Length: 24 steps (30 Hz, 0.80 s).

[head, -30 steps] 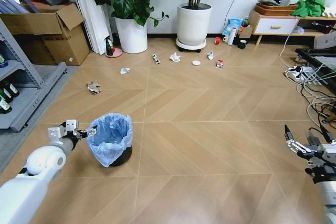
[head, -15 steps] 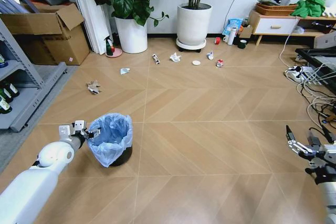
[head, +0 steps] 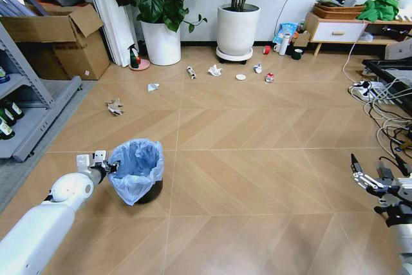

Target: Pick up the trash bin and place the garbage on the floor into it.

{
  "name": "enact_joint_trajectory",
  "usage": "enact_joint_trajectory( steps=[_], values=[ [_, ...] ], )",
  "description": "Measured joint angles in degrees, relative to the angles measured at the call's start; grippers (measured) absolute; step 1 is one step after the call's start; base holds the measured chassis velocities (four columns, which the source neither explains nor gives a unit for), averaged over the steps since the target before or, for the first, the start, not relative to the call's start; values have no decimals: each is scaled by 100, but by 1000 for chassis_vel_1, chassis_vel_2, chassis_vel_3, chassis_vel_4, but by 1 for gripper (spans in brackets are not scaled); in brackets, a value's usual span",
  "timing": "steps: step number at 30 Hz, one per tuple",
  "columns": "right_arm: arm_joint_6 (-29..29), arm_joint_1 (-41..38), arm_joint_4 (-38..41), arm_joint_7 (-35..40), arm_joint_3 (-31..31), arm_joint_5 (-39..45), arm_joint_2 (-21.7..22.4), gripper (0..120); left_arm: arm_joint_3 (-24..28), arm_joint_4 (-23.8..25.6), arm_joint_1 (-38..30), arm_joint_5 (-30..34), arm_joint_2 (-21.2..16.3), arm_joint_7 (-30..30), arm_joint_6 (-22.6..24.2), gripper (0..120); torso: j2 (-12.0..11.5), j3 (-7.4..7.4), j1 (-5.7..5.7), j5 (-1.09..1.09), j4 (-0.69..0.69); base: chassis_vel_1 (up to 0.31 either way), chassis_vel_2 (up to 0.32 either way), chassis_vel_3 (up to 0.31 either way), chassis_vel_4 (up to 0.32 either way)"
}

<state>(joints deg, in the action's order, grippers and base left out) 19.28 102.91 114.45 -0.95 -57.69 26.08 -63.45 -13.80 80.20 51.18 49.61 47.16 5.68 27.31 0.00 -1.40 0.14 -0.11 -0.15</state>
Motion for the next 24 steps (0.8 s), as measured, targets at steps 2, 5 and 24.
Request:
enact_joint_trajectory(
  steps=[2,5,24],
  values=[
    [0,-1,1,-9,5,0,-3,100,-51,41,38,14,-22,-10,0,0,0,0,0,0,-1,0,0,0,0],
    [0,-2,4,-14,5,0,-3,100,-88,78,72,29,-36,-14,2,0,0,0,0,0,0,0,0,0,0],
    [132,162,45,77,62,70,-155,100,-2420,1698,1661,-423,-99,-318,-618,0,0,1,0,2,1,0,0,0,0]
  ],
)
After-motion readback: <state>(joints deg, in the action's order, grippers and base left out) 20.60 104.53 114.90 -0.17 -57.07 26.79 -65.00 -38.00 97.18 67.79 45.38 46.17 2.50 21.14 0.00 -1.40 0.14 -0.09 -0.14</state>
